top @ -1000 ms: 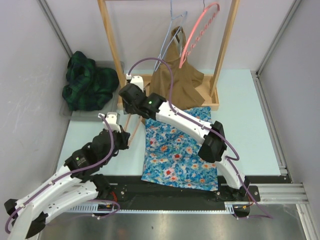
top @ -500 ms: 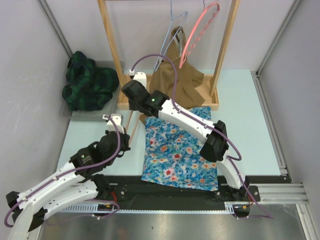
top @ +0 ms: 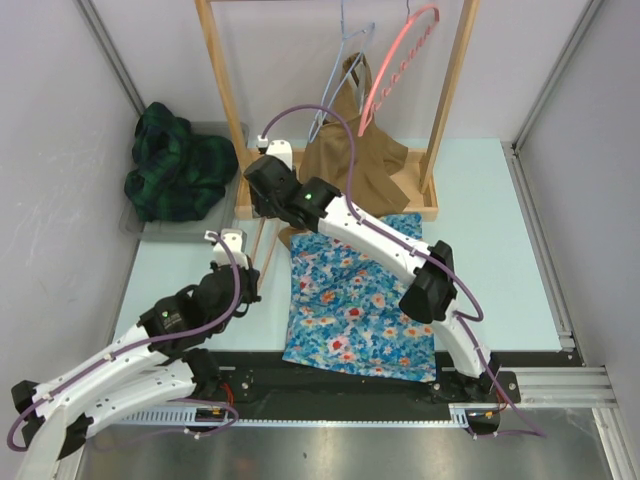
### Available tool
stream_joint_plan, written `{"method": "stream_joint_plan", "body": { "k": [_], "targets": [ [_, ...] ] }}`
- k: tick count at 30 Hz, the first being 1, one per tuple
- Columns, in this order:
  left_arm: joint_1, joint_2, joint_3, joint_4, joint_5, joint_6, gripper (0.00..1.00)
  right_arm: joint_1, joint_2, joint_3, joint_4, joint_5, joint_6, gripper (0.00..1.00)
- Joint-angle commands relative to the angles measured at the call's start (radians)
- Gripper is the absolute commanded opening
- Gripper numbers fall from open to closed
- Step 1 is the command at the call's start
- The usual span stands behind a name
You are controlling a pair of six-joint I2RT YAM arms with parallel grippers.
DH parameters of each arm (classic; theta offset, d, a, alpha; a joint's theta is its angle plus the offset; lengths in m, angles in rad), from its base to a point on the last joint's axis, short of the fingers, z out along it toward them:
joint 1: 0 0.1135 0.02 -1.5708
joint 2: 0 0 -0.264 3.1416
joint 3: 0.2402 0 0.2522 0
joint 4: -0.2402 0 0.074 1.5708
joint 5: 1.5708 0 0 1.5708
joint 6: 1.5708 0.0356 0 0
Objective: Place the skirt on the hanger
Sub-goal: Pass the hanger from the left arm to the right
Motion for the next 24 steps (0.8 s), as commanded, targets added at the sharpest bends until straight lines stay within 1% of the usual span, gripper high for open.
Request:
{"method": "stream_joint_plan", "body": {
  "k": [1,4,8,11,12,14,15,17,18,19,23,24],
  "targets": [
    [-0.015,-0.007,0.011,0.04,-0.061,-0.011,0.0,-0.004,0.025,0.058,-0.015,-0.005,-0.014,0.56],
    [-0.023,-0.004,0.015,0.048,-0.07,-0.005,0.0,-0.004,0.039,0.061,-0.022,-0.02,-0.019,0.55],
    [-0.026,-0.001,0.026,0.045,-0.087,-0.007,0.0,-0.001,0.056,0.058,-0.048,-0.025,-0.016,0.57],
    [-0.029,-0.005,0.03,0.051,-0.096,0.001,0.0,0.005,0.06,0.036,-0.065,-0.017,-0.005,0.56],
    [-0.032,-0.005,0.032,0.054,-0.099,0.001,0.0,0.007,0.057,0.024,-0.067,-0.014,0.007,0.47],
    [-0.032,-0.004,0.032,0.053,-0.098,0.003,0.0,0.008,0.053,0.021,-0.067,0.012,0.01,0.37],
    [-0.034,-0.005,0.03,0.054,-0.091,0.001,0.0,0.008,0.05,0.019,-0.067,0.023,0.012,0.26],
    [-0.035,-0.01,0.026,0.053,-0.084,0.0,0.0,0.007,0.04,0.021,-0.065,0.037,0.015,0.15],
    [-0.035,-0.017,0.024,0.054,-0.078,-0.002,0.0,0.004,0.039,0.021,-0.064,0.034,0.016,0.04],
    [-0.035,-0.021,0.021,0.056,-0.076,-0.002,0.0,-0.002,0.036,0.021,-0.064,0.029,0.019,0.0],
    [-0.035,-0.044,0.027,0.057,-0.067,-0.005,0.0,-0.007,0.022,0.004,-0.065,0.031,0.027,0.0],
    [-0.035,-0.048,0.03,0.059,-0.064,-0.003,0.02,-0.006,0.017,-0.004,-0.062,0.031,0.03,0.0]
  ]
}}
